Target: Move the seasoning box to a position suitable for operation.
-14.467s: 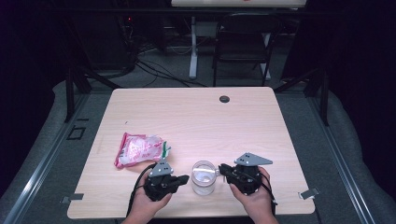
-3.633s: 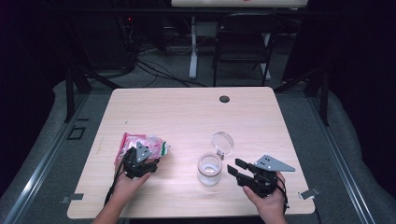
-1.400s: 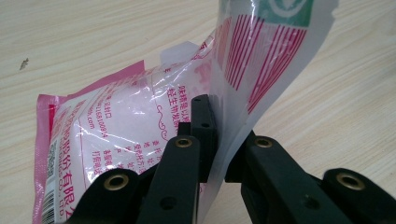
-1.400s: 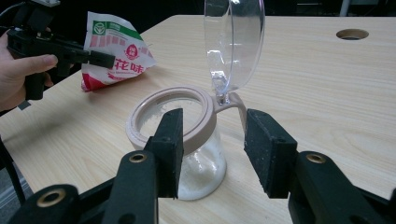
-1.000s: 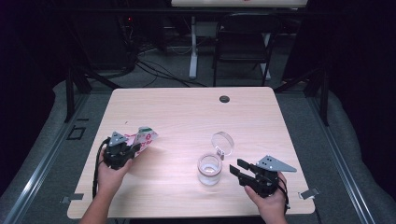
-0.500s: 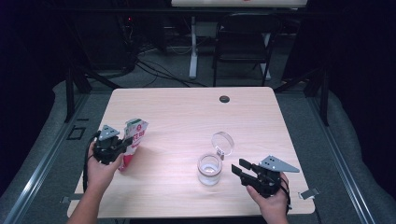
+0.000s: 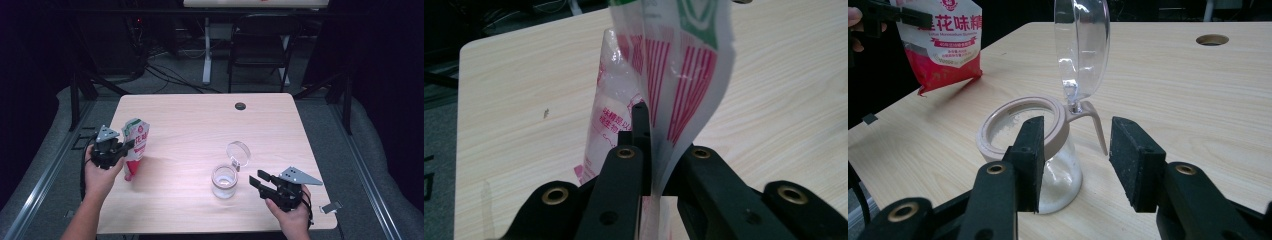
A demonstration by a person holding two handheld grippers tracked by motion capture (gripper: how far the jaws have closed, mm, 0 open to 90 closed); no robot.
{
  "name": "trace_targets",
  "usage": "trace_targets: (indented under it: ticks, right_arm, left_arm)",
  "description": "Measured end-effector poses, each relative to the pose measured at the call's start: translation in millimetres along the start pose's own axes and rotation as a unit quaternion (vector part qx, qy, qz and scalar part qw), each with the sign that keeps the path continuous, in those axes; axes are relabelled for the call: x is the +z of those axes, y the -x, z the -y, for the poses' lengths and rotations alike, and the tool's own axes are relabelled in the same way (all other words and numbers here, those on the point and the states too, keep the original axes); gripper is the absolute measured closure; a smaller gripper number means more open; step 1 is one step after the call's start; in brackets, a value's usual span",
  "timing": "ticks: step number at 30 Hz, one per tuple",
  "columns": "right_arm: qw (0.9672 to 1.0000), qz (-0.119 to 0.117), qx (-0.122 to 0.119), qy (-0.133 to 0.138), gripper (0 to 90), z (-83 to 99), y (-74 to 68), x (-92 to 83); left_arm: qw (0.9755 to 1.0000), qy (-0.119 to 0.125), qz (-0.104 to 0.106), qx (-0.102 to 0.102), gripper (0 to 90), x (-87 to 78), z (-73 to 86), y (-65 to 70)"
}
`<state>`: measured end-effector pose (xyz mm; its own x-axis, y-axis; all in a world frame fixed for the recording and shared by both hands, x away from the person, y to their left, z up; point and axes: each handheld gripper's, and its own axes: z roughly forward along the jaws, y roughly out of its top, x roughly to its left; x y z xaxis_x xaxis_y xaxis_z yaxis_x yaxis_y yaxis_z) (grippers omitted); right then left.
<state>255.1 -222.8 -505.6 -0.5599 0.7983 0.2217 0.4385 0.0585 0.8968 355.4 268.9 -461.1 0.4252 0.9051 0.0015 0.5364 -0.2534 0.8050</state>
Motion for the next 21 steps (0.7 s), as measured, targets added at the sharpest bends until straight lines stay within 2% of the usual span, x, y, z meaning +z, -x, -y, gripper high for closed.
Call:
trace_targets:
  ticks: [5,10,13,18,21]
  right_arm:
    - [1.0,0.001,0.001,0.002,57.5,-0.1,1.1,-1.5]
    - [1.0,0.002,0.001,0.005,57.5,0.2,0.0,-0.5]
    - [1.0,0.001,0.0,0.005,57.5,0.1,-0.2,-0.5]
    - [1.0,0.004,0.001,0.006,57.5,-0.2,0.7,-1.9]
    - [1.0,0.004,0.002,0.008,57.5,-0.2,0.8,-2.5]
  left_arm:
    - [1.0,0.0,0.003,0.006,89.9,-5.6,-7.2,-0.1]
    - [0.9996,0.008,0.017,0.023,89.8,-13.3,-17.7,9.7]
    - [0.9988,0.01,0.041,0.023,89.8,-14.8,-23.5,18.1]
    - [0.9968,0.011,0.066,0.045,89.8,-12.2,-30.8,40.0]
    - [0.9949,0.013,0.087,0.049,89.7,-8.9,-34.5,53.7]
